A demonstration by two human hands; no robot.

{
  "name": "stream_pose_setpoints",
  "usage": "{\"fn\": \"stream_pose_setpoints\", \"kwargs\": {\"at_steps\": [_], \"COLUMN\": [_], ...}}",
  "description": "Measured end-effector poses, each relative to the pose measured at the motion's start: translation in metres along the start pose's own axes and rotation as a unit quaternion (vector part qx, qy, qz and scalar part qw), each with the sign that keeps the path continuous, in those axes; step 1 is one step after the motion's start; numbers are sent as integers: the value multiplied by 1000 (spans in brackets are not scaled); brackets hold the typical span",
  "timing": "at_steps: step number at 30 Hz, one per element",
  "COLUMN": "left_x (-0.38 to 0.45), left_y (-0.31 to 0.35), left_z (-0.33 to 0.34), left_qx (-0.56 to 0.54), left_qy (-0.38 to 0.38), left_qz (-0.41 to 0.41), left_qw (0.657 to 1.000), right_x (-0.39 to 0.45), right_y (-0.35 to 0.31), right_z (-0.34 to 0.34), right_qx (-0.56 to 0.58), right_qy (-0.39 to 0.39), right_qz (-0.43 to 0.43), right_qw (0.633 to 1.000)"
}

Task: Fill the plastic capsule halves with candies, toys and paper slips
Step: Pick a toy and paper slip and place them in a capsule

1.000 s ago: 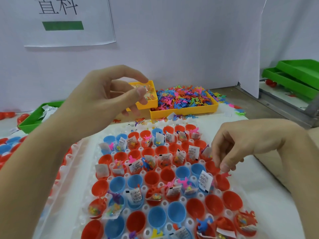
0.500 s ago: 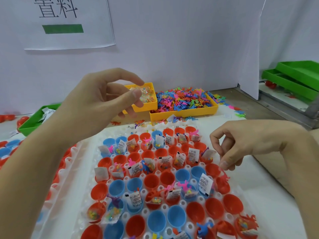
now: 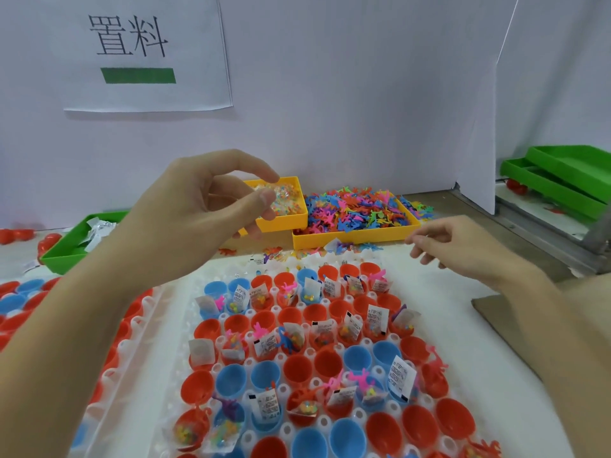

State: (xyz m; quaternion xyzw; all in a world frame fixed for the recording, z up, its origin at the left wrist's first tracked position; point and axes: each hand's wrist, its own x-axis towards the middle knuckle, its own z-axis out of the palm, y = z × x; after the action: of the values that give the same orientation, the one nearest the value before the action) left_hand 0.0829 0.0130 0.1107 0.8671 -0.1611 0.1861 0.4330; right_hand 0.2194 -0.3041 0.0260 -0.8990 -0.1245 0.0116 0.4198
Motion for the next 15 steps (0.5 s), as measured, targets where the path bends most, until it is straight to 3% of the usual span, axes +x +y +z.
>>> {"fn": "stream_pose_setpoints", "kwargs": {"at_steps": [4,8,15], "left_x": [0,0,2], "left_y": [1,-1,-13], "left_z": [-2,-2,4], "left_qx": [4,11,-1], "left_qy": [6,3,-13], "left_qz": [-5,-8,-14], "left_qw": [1000,1000,1000], "right_x": [35,68,99], "right_y": [-14,-37,-49], "right_z": [21,37,51], "right_qx": [-103,-234,-431], "right_qy": [3,-70,-159], "right_qz": [-56,-105,-188], "right_qw": [993,964,868]}}
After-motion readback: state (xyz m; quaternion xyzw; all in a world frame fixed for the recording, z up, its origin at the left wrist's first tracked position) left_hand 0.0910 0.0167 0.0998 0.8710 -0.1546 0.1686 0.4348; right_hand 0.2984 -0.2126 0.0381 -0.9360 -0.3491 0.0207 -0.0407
